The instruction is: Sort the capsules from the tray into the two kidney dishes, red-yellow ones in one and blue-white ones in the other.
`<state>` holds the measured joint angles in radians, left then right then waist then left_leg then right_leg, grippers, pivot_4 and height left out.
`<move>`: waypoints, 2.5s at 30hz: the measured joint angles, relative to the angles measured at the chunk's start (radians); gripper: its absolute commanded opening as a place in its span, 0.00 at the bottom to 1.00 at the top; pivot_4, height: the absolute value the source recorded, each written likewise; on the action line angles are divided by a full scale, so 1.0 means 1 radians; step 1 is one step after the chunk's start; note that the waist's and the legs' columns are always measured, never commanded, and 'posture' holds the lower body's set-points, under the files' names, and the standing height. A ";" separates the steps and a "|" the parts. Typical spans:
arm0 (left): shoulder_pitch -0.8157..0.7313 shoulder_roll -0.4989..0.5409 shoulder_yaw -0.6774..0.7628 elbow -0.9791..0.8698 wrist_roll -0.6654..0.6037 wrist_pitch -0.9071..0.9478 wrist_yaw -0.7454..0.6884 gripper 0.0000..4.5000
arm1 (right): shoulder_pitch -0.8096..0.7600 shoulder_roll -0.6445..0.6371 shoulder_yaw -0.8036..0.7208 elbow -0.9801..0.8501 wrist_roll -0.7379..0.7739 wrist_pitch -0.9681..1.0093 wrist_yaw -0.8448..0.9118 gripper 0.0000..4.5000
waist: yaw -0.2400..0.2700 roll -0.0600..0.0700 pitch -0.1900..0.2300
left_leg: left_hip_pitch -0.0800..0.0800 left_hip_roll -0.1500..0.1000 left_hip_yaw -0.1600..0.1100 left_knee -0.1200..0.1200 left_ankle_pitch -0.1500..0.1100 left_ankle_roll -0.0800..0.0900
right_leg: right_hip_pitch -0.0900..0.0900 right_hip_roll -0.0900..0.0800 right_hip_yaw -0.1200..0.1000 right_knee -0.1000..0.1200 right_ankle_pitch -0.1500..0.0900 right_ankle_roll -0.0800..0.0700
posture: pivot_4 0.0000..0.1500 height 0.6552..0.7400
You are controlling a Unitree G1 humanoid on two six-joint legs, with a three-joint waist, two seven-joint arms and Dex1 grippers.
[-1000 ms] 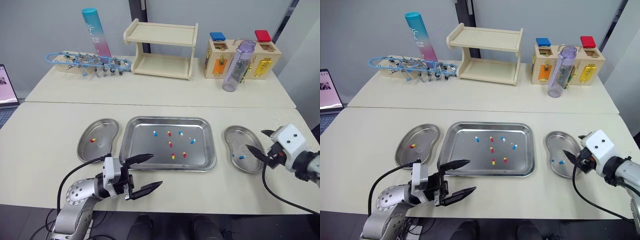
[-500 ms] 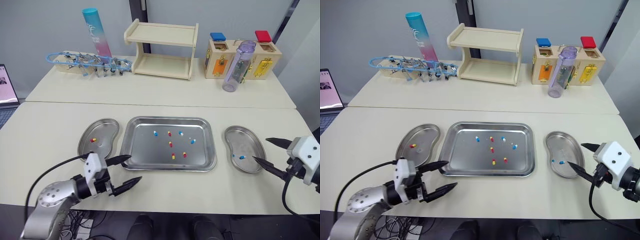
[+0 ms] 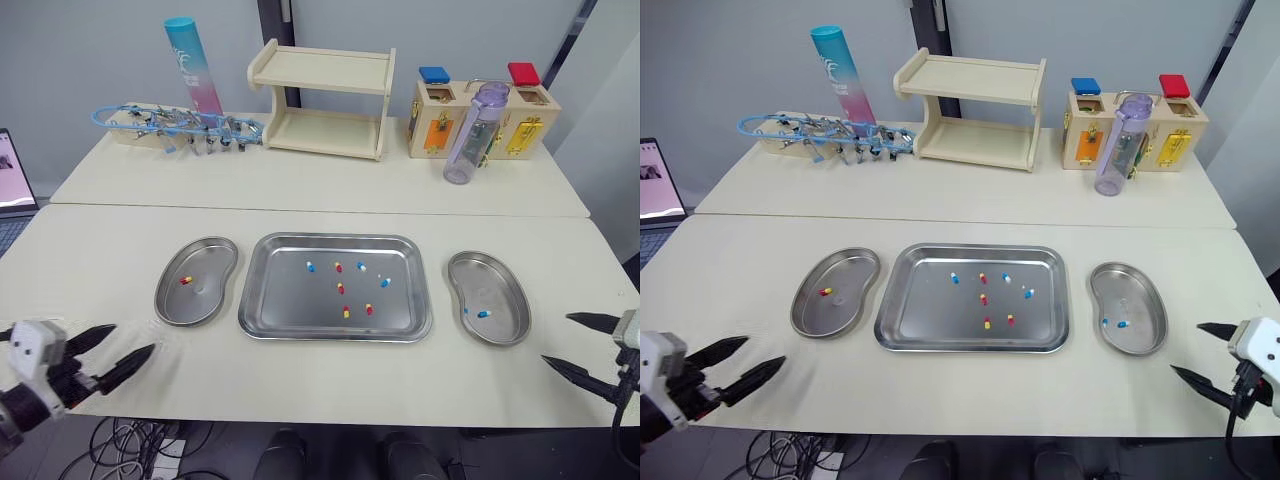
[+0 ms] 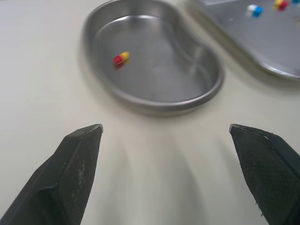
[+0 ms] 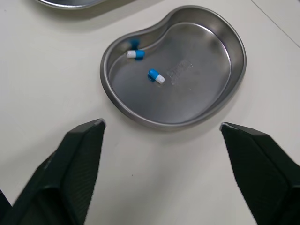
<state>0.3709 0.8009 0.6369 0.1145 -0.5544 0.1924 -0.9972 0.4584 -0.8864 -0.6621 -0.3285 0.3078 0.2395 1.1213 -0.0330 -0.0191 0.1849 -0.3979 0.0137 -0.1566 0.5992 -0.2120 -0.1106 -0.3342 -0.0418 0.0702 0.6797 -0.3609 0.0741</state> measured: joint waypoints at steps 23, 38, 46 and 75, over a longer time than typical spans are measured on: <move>0.177 -0.102 0.021 -0.060 0.058 -0.139 -0.084 1.00 | -0.043 -0.055 0.042 0.186 -0.023 -0.126 0.056 1.00 | 0.001 -0.003 -0.001 | 0.000 0.000 0.001 -0.001 0.000 0.000 | 0.001 -0.001 0.001 -0.001 0.000 0.000 | 1.00 1.00; 0.032 -0.299 -0.358 -0.598 0.051 0.000 0.180 1.00 | -0.028 -0.056 0.056 0.169 -0.041 -0.135 0.054 1.00 | -0.001 -0.002 -0.003 | 0.000 0.000 0.002 0.000 0.000 0.000 | 0.001 -0.001 0.001 -0.001 0.000 0.000 | 1.00 1.00; 0.072 -0.343 -0.403 -0.569 0.090 -0.031 0.221 1.00 | -0.204 -0.072 0.117 -0.086 0.091 0.102 -0.039 1.00 | -0.006 -0.001 -0.003 | 0.000 0.000 0.002 0.003 0.000 0.000 | 0.001 0.000 0.001 0.000 0.000 0.001 | 1.00 1.00; 0.019 -0.380 -0.467 -0.543 0.110 -0.084 0.287 1.00 | -1.157 0.719 1.143 0.335 -0.249 0.498 -0.686 0.56 | -0.004 -0.002 -0.002 | -0.002 0.000 -0.002 0.003 0.000 0.000 | -0.002 0.000 -0.001 0.003 0.001 0.000 | 1.00 1.00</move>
<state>0.3903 0.4208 0.1695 -0.4281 -0.4447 0.1085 -0.7098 -0.6989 -0.1670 0.4812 0.0064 0.0585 0.7371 0.4348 -0.0366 -0.0211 0.1830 -0.3994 0.0135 -0.1590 0.6023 -0.2120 -0.1110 -0.3364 -0.0416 0.0693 0.6827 -0.3599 0.0745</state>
